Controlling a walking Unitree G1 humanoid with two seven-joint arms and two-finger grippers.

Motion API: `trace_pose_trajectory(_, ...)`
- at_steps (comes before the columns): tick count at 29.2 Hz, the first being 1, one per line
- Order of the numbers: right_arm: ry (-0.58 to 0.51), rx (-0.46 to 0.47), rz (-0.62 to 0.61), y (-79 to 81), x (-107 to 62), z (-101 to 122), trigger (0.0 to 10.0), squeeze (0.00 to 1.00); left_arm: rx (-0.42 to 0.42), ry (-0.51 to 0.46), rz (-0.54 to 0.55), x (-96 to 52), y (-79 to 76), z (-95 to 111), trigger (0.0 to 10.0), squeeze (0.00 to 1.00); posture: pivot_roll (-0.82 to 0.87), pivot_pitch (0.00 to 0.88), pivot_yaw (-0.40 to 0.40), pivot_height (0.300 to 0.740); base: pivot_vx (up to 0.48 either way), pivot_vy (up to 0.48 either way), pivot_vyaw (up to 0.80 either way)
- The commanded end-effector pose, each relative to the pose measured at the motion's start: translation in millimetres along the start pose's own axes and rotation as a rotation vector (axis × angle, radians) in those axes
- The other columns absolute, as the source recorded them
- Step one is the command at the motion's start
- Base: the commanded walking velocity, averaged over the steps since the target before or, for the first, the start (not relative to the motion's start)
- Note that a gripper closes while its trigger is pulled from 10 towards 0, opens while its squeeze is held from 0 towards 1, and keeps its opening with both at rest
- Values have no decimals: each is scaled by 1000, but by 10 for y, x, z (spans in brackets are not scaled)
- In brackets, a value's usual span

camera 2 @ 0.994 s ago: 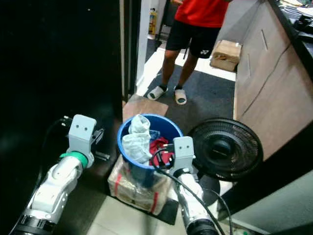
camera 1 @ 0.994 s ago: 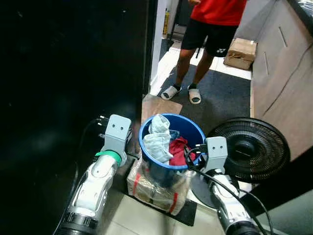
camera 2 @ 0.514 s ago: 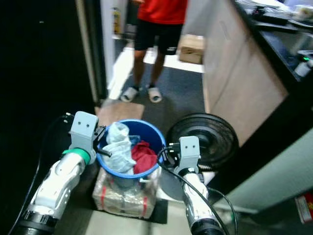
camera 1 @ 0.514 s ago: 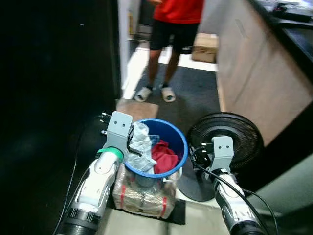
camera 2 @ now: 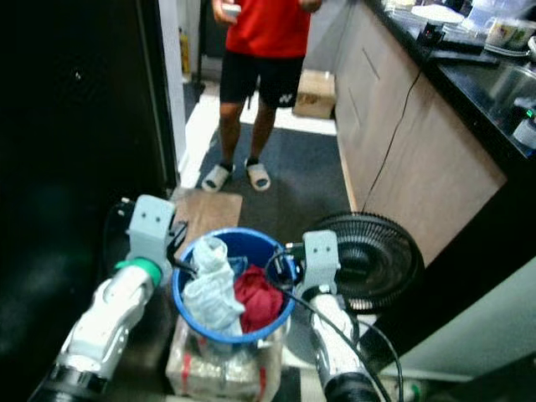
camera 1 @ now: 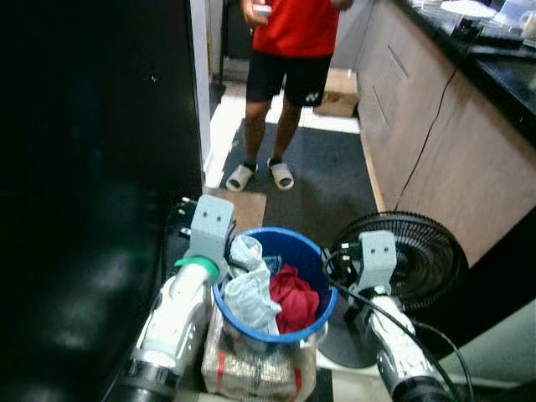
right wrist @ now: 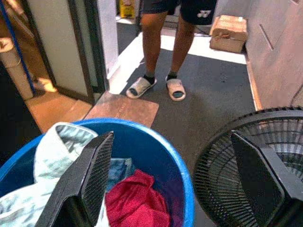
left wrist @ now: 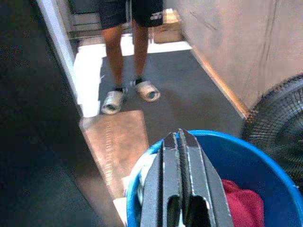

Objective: Clothes washing

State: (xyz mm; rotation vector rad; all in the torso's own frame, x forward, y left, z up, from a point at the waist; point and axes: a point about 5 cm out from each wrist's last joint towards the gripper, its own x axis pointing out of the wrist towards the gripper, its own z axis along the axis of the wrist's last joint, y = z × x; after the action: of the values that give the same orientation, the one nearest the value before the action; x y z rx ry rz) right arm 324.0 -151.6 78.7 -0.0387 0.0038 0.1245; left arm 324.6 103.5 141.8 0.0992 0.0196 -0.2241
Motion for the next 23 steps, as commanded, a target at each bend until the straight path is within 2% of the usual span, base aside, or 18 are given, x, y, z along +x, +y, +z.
trace_pose_trajectory(1,16,-8,8,14,-28,-51,10000,0,33,28,41,-23,173,-64,10000,0,98,21,-23,740,0,0,0)
trace_pose_trajectory(19,14,-20,21,25,-27,-54,10000,0,39,5,37,-4,160,-30,10000,0,95,17,-22,740,0,0,0)
trace_pose_trajectory(23,16,-19,22,30,-30,-60,10000,0,40,-6,34,0,163,-18,10000,0,96,20,-22,740,0,-287,0)
